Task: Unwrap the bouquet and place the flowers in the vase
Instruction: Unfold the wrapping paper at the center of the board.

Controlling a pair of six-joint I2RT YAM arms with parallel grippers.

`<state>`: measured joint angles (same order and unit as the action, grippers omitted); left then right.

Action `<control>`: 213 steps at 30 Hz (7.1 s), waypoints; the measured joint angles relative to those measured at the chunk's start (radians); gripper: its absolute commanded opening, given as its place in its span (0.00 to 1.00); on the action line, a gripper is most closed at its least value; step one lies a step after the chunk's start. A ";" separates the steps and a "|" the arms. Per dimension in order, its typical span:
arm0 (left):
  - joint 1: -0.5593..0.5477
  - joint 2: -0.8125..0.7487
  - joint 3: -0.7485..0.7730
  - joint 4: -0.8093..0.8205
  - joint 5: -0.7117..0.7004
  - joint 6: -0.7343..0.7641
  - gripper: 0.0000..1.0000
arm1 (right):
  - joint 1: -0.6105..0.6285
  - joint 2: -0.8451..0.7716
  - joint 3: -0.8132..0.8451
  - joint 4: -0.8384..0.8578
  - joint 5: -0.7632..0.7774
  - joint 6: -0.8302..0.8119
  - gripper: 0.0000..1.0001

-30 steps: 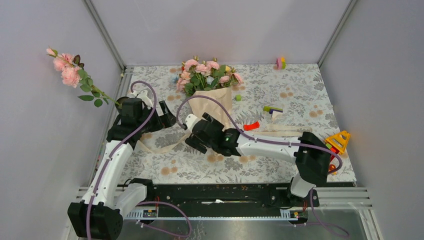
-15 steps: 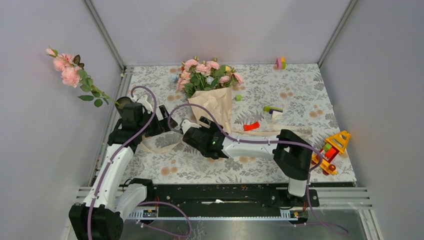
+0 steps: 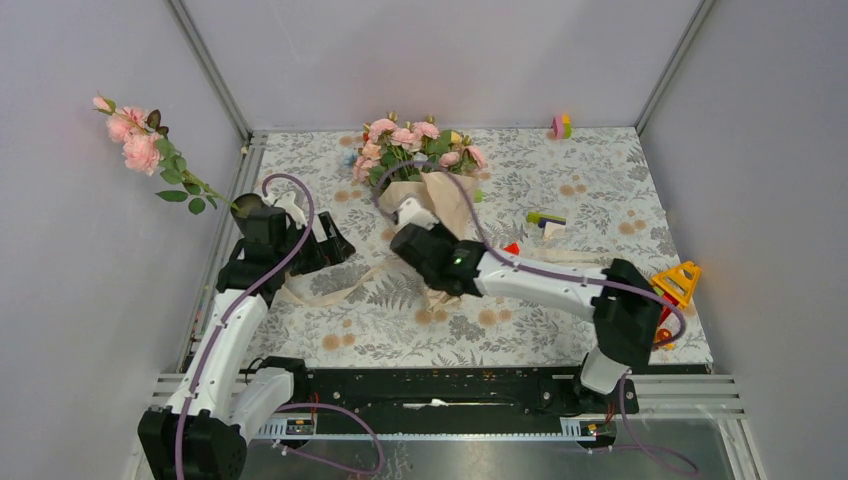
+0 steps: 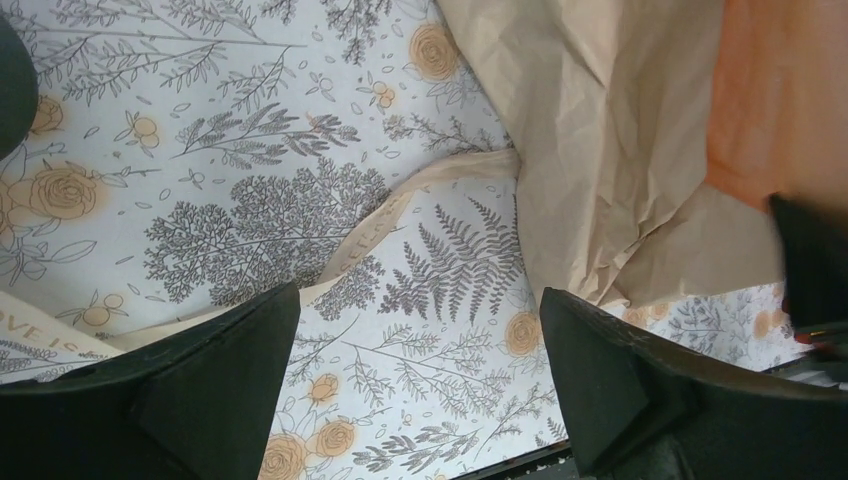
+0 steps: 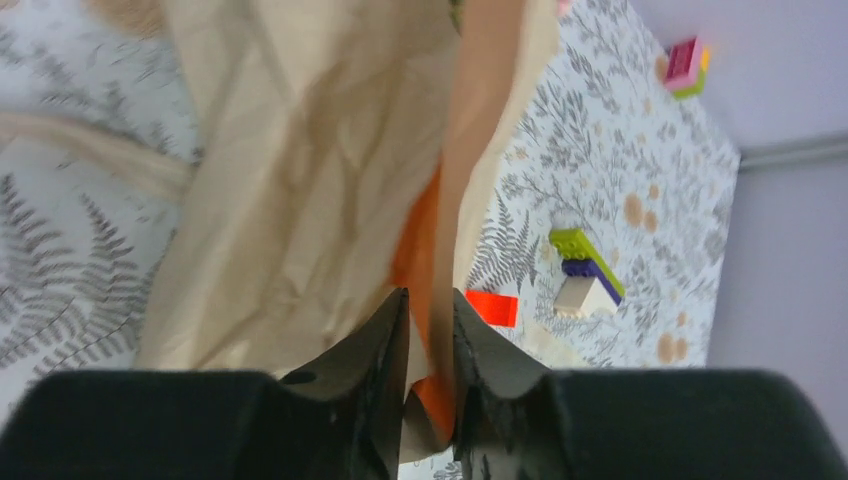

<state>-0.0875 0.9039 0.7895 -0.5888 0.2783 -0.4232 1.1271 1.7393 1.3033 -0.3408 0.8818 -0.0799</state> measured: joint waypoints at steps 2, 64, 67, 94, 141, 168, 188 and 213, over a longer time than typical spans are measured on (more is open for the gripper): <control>0.000 0.000 -0.011 -0.001 -0.006 0.000 0.98 | -0.054 -0.064 -0.021 -0.019 -0.031 0.069 0.24; -0.432 0.564 0.003 0.492 -0.005 -0.271 0.85 | -0.464 -0.259 -0.527 0.218 -0.978 0.610 0.52; -0.455 0.641 0.051 0.513 -0.016 -0.278 0.86 | -0.464 -0.244 -0.526 0.203 -0.953 0.604 0.52; -0.533 0.835 0.184 0.456 -0.205 -0.172 0.56 | -0.715 -0.240 -0.536 -0.002 -0.790 0.637 0.41; -0.874 1.057 0.735 0.132 -0.510 0.020 0.99 | -1.259 -0.314 -0.563 0.183 -1.129 0.596 0.77; -0.941 1.090 0.753 0.052 -0.680 0.118 0.09 | -1.259 -0.167 -0.564 0.309 -1.217 0.619 0.14; -0.846 0.604 0.414 0.083 -0.714 -0.023 0.00 | -1.259 -0.149 -0.555 0.310 -1.216 0.619 0.00; -0.789 0.146 0.056 -0.233 -0.780 -0.333 0.64 | -1.259 -0.145 -0.526 0.270 -1.182 0.600 0.49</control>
<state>-0.8764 1.0500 0.8452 -0.8215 -0.5014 -0.7559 -0.1322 1.5944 0.7776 -0.0704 -0.3004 0.5205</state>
